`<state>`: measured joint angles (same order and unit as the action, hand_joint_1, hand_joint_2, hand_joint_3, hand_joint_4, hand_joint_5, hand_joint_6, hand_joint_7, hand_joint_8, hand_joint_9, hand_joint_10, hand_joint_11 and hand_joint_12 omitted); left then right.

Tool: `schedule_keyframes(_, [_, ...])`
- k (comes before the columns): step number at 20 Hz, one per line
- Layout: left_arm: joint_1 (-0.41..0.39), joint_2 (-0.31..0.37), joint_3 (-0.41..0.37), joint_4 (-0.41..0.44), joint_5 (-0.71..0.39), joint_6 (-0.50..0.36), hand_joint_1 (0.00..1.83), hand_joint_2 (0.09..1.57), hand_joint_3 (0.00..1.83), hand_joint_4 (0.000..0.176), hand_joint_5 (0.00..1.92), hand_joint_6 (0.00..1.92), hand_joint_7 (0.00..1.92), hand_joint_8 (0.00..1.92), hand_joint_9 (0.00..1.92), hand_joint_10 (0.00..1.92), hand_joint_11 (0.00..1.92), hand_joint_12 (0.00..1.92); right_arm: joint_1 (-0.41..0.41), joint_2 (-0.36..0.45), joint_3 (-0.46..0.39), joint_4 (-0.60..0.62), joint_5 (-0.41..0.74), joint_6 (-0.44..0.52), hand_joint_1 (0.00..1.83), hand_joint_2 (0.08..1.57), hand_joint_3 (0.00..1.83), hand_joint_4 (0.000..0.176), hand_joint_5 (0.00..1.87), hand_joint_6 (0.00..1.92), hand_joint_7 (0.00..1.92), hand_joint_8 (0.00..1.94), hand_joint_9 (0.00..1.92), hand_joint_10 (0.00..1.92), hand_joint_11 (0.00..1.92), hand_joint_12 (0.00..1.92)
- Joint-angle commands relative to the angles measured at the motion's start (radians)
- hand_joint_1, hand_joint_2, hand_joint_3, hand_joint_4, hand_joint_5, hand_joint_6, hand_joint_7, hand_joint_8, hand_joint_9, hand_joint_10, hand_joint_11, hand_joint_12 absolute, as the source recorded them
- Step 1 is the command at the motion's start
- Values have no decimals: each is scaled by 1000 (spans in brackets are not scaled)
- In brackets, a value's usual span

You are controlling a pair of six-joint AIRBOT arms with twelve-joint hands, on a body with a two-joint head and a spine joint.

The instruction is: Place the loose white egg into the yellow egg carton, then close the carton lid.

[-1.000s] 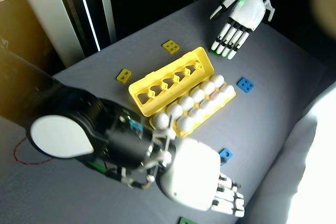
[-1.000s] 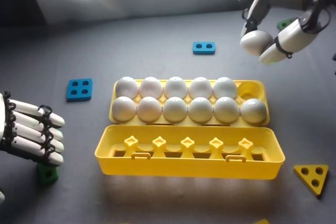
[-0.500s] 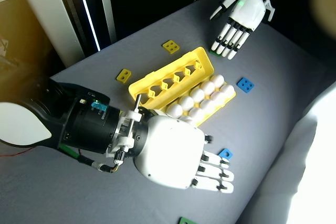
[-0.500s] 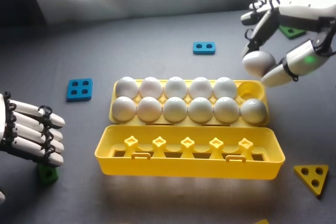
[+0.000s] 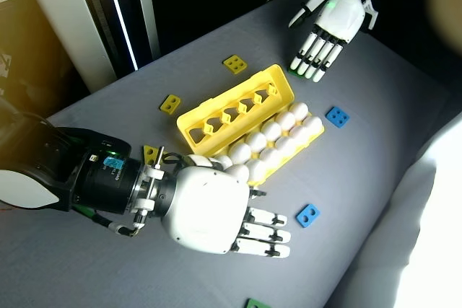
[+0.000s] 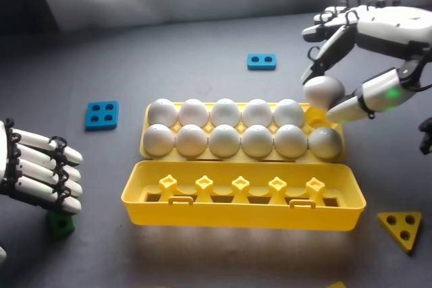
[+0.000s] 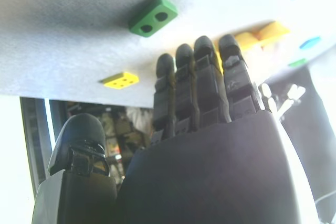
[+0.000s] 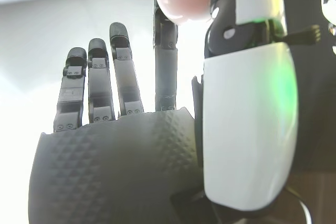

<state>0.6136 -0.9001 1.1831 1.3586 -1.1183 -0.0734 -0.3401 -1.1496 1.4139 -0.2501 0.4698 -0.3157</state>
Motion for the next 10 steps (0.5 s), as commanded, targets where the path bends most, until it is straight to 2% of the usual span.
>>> schedule_keyframes(1, [-4, 15, 3, -56, -50, -2, 0, 1282, 1, 0, 272, 6, 257, 8, 211, 9, 19, 189, 4, 8, 12, 41, 112, 3, 1076, 1014, 0, 176, 1195, 639, 302, 4, 106, 1, 0, 0])
schedule_keyframes(4, [-4, 15, 3, -56, -49, -2, 0, 1283, 1, 0, 261, 1, 249, 4, 200, 4, 6, 186, -10, -9, 36, 85, 119, -13, 1066, 1024, 2, 176, 1166, 689, 288, 6, 102, 5, 4, 2])
schedule_keyframes(7, [-4, 14, 3, -56, -49, -2, 0, 1281, 0, 0, 268, 2, 255, 4, 204, 4, 9, 198, -25, -22, 53, 99, 117, -13, 1083, 1005, 0, 176, 1225, 576, 313, 1, 118, 1, 5, 3])
schedule_keyframes(10, [-4, 14, 3, -56, -48, -2, 0, 1279, 0, 0, 279, 6, 260, 5, 212, 6, 18, 209, -39, -39, 72, 98, 107, -13, 1064, 1028, 2, 176, 1158, 690, 324, 1, 143, 1, 13, 15])
